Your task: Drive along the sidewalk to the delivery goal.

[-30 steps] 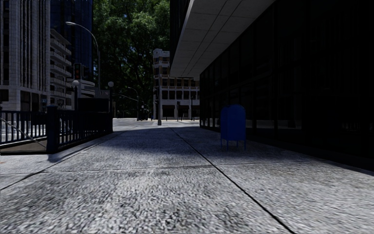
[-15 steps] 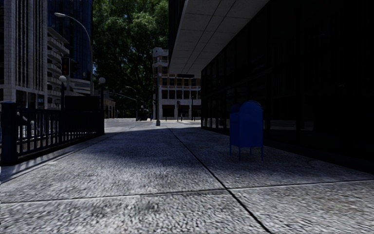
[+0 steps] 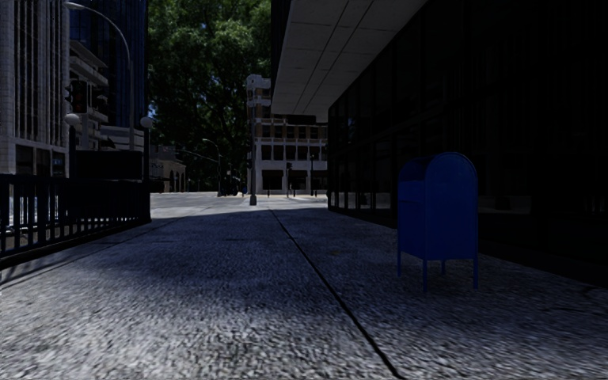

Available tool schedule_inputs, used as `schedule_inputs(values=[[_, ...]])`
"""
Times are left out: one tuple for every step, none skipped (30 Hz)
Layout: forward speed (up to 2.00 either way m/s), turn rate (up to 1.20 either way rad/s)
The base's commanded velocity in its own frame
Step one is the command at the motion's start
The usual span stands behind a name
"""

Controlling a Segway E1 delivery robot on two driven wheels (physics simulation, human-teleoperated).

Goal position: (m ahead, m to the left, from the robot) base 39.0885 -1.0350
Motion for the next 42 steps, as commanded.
schedule_inputs(values=[[1.99, 0.0], [1.99, 0.0], [1.99, 0.0], [1.99, 0.0], [1.99, 0.0], [1.99, 0.0], [1.99, 0.0], [1.99, 0.0], [1.99, 0.0], [1.99, 0.0], [1.99, 0.0], [1.99, 0.0], [1.99, 0.0], [1.99, 0.0], [1.99, 0.03], [1.99, 0.03], [1.99, 0.11], [1.99, 0.18], [1.99, 0.18], [1.99, 0.28], [1.99, 0.3], [1.99, 0.0], [1.99, 0.0], [1.99, 0.0], [1.99, 0.0], [1.99, 0.0], [1.99, 0.0], [1.99, 0.0], [1.99, 0.0], [1.99, 0.0], [1.99, 0.0], [1.99, 0.0], [1.99, 0.0], [1.99, 0.0], [1.99, 0.0], [1.99, 0.0], [1.99, 0.0], [1.99, 0.0], [1.99, 0.0], [1.99, 0.03], [1.99, 0.2], [1.99, 0.2]])
